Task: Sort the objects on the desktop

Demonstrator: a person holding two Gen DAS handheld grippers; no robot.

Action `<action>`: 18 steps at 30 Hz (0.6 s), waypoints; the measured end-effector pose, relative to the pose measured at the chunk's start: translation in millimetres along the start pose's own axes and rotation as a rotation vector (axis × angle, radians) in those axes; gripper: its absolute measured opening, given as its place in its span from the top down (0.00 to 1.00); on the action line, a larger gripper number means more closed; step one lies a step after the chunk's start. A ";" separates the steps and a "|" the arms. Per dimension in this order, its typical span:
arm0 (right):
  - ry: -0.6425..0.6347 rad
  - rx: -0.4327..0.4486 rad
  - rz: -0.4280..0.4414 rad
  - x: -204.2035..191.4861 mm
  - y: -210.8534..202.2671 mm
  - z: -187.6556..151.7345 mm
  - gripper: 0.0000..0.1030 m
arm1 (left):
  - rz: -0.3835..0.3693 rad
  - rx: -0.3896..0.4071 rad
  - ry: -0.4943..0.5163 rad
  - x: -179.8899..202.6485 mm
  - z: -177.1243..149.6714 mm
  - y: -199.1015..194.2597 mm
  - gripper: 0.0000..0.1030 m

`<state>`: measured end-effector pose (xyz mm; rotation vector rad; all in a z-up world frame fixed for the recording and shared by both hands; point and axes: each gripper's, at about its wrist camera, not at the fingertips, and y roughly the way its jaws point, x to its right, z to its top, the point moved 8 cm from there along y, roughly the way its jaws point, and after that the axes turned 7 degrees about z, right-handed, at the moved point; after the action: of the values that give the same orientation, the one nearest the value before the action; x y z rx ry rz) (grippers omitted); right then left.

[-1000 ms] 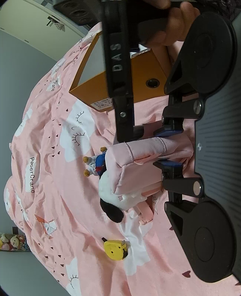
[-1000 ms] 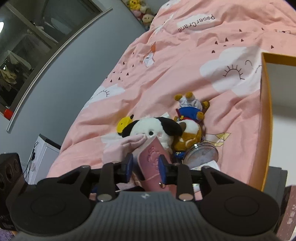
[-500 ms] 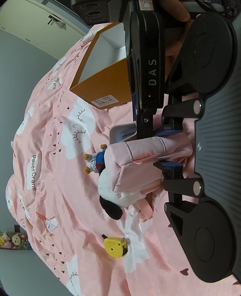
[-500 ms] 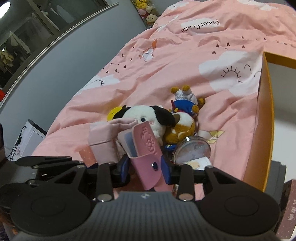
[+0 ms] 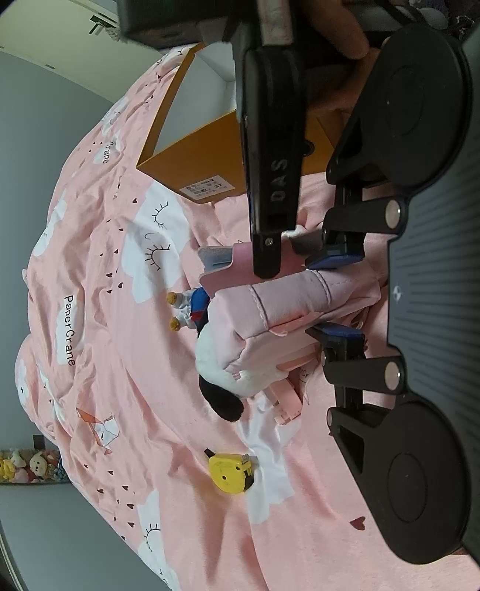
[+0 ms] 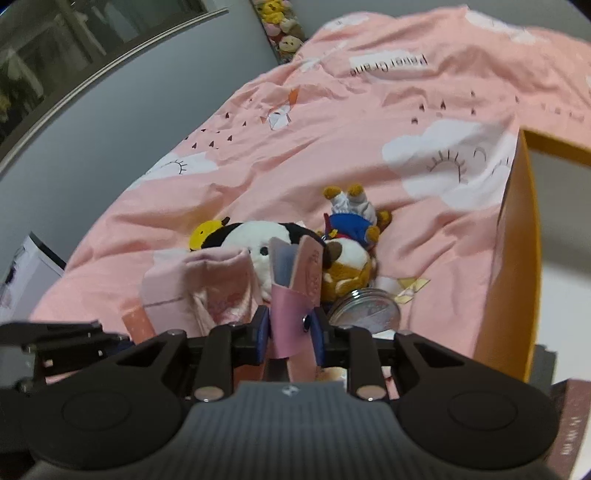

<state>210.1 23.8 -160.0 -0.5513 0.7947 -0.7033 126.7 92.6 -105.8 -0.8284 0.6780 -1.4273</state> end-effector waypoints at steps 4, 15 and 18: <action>0.030 -0.014 -0.005 3.2 7.4 0.1 0.75 | 0.006 0.000 0.004 0.8 0.4 -3.6 0.68; 0.126 0.040 0.081 4.7 -32.3 7.6 0.78 | -0.039 0.039 0.015 16.4 14.3 -29.6 0.70; 0.171 0.056 0.123 5.4 -49.3 11.4 0.78 | -0.060 0.055 0.032 26.0 22.3 -39.7 0.71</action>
<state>204.4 -9.9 -122.3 -0.3912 0.9576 -0.6628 123.7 70.0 -58.6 -0.7897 0.6396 -1.5093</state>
